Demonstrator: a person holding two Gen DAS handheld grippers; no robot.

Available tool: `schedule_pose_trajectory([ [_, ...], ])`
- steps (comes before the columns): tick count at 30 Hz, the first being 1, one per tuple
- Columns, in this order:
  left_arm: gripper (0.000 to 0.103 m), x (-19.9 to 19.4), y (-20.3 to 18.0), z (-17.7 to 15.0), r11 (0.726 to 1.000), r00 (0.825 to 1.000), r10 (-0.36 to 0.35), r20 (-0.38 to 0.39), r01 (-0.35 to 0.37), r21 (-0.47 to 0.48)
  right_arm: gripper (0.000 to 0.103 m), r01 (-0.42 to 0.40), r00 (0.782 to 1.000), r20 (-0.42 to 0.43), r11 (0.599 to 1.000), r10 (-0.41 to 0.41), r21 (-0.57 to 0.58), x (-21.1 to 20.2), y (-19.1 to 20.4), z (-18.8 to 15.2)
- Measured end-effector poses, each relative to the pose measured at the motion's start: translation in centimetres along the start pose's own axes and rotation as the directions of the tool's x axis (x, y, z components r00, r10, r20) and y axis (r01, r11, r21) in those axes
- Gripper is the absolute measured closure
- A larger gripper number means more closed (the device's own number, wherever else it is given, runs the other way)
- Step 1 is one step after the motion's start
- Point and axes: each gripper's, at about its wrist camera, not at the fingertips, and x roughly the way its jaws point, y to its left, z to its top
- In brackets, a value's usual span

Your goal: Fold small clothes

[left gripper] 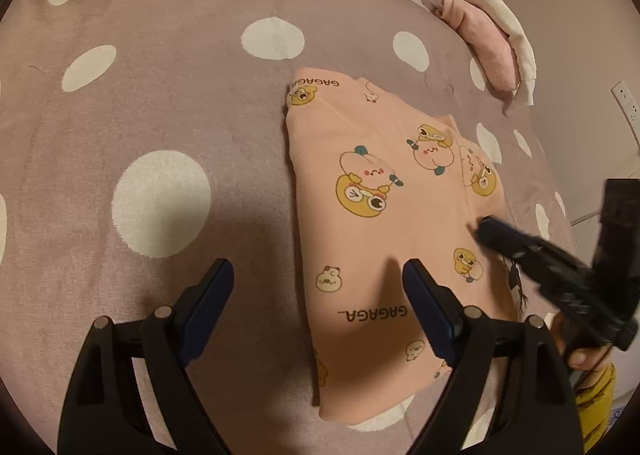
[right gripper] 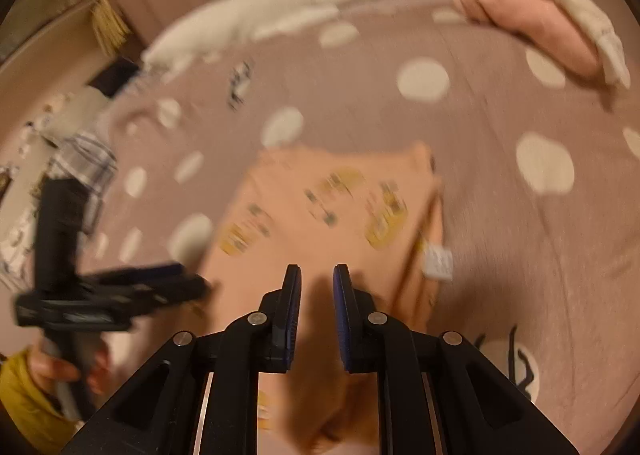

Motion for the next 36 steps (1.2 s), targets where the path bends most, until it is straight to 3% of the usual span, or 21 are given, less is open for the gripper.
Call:
schedule_pose_trajectory([
  [3, 0.017, 0.2, -0.1, 0.0, 1.000, 1.000, 0.002, -0.004, -0.002, 0.003, 0.088, 0.033, 0.999, -0.038, 0.999, -0.032, 0.017, 1.5, -1.1, -0.6],
  [11, 0.017, 0.4, -0.1, -0.1, 1.000, 1.000, 0.003, -0.008, -0.003, 0.004, 0.088, -0.065, 0.998, -0.003, 0.991, 0.066, 0.115, -0.3, -2.8, -1.0],
  [16, 0.017, 0.6, 0.0, -0.1, 1.000, 1.000, -0.007, -0.013, 0.007, -0.007, 0.056, -0.113, 0.994, 0.026, 0.973, 0.110, 0.200, -1.5, -4.3, -1.3],
  [24, 0.017, 1.4, -0.1, 0.0, 0.999, 0.999, -0.048, -0.026, 0.047, -0.019, 0.056, -0.143, 0.988, -0.016, 0.944, 0.154, 0.296, 0.2, -6.1, -1.8],
  [36, 0.017, 2.8, -1.6, 0.3, 0.996, 0.995, -0.094, -0.031, 0.094, -0.002, 0.056, -0.181, 0.980, -0.024, 0.941, 0.196, 0.286, 1.9, -5.8, -1.1],
])
